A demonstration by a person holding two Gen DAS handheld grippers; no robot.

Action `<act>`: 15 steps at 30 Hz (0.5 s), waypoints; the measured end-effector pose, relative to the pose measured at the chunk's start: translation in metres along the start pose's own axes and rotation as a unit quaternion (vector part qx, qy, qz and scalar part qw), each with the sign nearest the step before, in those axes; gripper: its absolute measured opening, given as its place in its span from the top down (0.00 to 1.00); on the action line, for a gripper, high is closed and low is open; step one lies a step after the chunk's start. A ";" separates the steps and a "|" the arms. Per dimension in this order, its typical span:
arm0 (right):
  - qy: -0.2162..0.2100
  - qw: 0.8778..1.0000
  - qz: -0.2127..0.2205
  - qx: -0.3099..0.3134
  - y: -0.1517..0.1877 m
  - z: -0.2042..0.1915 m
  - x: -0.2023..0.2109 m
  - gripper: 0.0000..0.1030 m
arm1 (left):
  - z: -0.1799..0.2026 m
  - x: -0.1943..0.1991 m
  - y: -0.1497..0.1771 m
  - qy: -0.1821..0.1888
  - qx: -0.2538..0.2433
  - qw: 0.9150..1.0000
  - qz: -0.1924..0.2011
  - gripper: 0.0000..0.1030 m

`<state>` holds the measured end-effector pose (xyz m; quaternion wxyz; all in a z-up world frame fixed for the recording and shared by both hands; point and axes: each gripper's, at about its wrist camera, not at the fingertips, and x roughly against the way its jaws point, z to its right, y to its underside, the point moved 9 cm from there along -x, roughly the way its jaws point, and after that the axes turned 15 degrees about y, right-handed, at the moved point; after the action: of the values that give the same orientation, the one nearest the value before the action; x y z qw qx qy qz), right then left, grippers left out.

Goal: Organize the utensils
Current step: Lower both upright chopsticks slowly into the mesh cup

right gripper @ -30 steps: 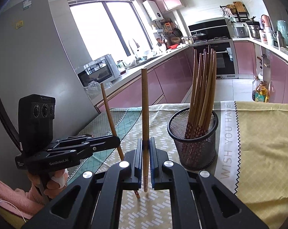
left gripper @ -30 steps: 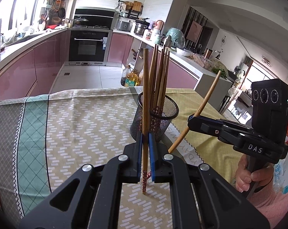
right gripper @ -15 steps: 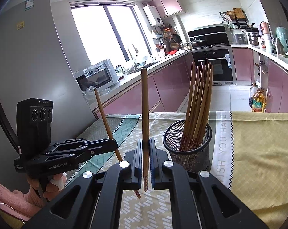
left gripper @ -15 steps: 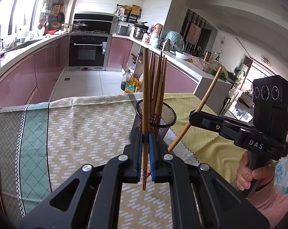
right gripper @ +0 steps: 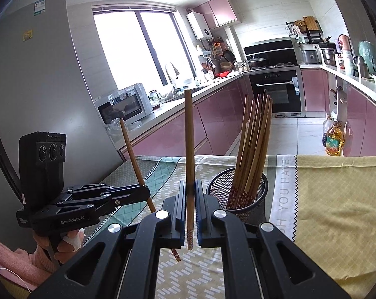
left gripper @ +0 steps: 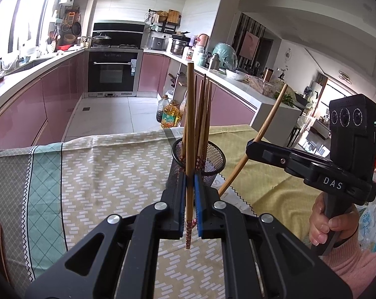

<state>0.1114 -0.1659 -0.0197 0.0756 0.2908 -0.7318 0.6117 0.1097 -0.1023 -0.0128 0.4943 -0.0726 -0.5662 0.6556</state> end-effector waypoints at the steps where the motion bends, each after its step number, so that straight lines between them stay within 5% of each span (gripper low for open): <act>1: 0.000 1.000 0.001 0.000 0.000 0.000 0.000 0.94 | 0.000 -0.001 -0.001 0.000 -0.001 1.000 0.000 0.93; 15: 0.002 1.000 0.015 0.006 -0.013 0.001 0.004 0.94 | 0.006 -0.001 -0.014 -0.001 -0.017 1.000 0.006 0.93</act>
<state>0.1152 -0.1688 -0.0073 0.0661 0.2790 -0.7320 0.6181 0.1142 -0.1085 -0.0004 0.4889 -0.0839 -0.5772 0.6487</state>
